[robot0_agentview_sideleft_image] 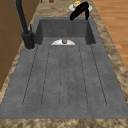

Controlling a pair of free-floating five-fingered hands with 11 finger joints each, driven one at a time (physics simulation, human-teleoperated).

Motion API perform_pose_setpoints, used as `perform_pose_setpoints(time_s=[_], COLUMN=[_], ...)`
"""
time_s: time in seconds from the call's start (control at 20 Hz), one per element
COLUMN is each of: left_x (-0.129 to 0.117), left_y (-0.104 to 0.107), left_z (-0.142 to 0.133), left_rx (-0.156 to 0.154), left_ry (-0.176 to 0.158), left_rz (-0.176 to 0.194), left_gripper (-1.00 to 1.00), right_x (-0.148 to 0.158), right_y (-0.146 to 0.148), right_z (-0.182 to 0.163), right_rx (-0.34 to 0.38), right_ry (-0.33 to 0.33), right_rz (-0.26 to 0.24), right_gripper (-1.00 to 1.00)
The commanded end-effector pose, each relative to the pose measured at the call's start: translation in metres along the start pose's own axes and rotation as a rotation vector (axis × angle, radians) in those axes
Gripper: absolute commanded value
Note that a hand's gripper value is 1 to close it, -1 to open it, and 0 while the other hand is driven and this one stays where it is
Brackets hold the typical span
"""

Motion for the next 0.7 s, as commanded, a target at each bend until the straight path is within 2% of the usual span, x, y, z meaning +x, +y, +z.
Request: perform_pose_setpoints(time_s=[0.0,0.35,0.65], left_x=[0.000,0.000,0.000], left_y=[0.000,0.000,0.000], left_z=[0.000,0.000,0.000], left_rx=[0.000,0.001,0.002], left_ry=[0.000,0.001,0.001], left_rz=[0.000,-0.001,-0.002], left_gripper=[0.00,0.00,0.00], right_x=[0.006,0.012,0.018], right_y=[0.002,0.005,0.028], right_z=[-0.024,-0.073,-0.109], right_rx=[0.109,0.250,0.240], right_ry=[-0.007,-0.008,0.019], right_rz=[-0.008,-0.068,-0.088], right_gripper=[-1.00,-1.00,-1.00])
